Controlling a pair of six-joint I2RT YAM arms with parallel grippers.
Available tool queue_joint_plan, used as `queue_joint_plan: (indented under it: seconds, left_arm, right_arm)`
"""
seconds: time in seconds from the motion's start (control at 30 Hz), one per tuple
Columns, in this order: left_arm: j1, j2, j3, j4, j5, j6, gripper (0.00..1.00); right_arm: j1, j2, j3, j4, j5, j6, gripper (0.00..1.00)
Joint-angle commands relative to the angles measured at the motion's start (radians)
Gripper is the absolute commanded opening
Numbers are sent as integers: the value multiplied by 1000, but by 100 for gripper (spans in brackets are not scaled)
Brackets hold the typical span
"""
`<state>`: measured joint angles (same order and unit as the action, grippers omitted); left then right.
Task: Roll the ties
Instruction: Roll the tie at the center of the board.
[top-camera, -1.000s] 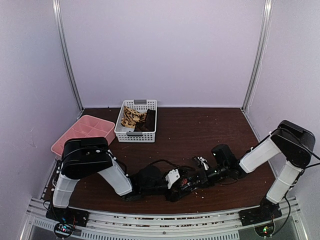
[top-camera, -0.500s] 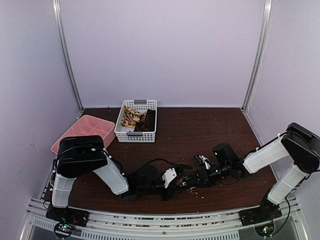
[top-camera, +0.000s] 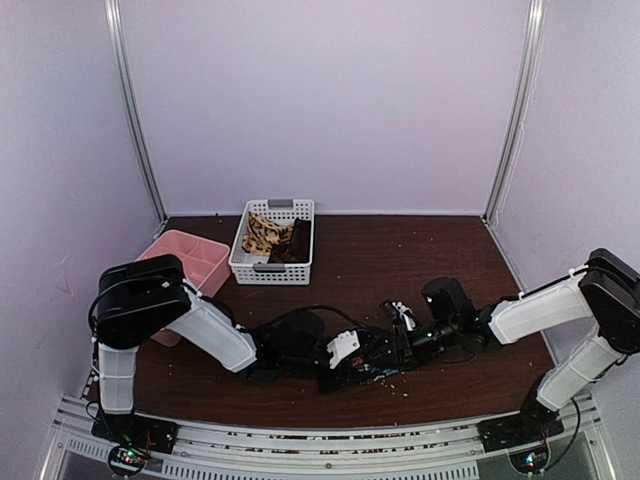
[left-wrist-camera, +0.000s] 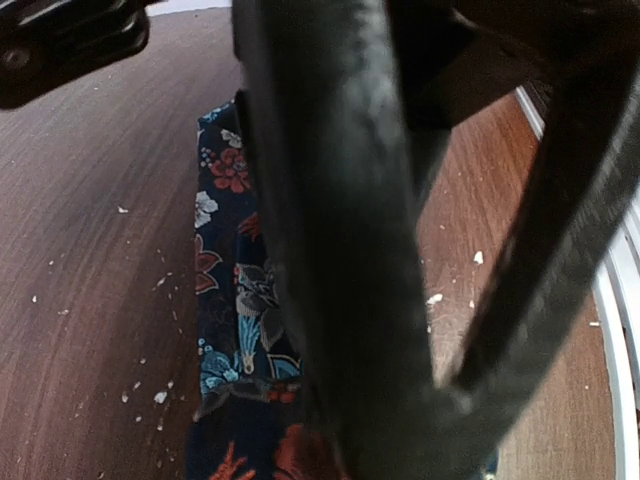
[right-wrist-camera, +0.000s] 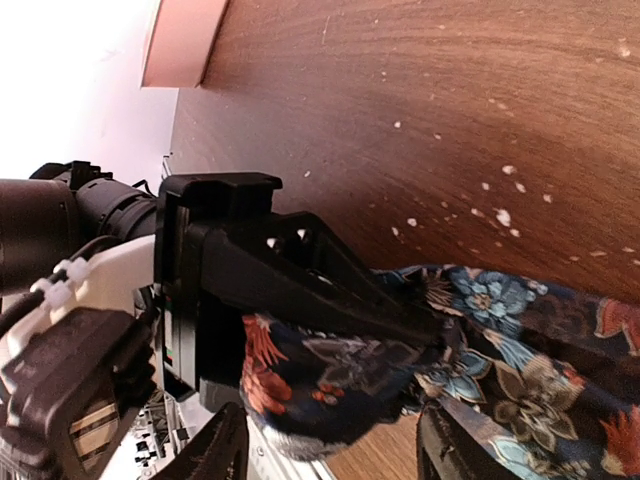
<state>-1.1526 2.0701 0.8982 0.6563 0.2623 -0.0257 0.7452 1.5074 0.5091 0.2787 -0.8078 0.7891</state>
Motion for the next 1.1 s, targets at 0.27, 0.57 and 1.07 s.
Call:
queue_joint_plan:
  seconds: [0.27,0.57,1.07]
  left_arm:
    - [4,19,-8,-171,7,25,31]
    - [4,-28,-77,30,-36,32,70]
    - [-47,74,-107,477,-193,-21,85]
  right_arm:
    - [25,121,46,75,-15,20,14]
    - [-11,176,-24,71,-11,-2,0]
    - [-104,295,-33,37,-6,-67,0]
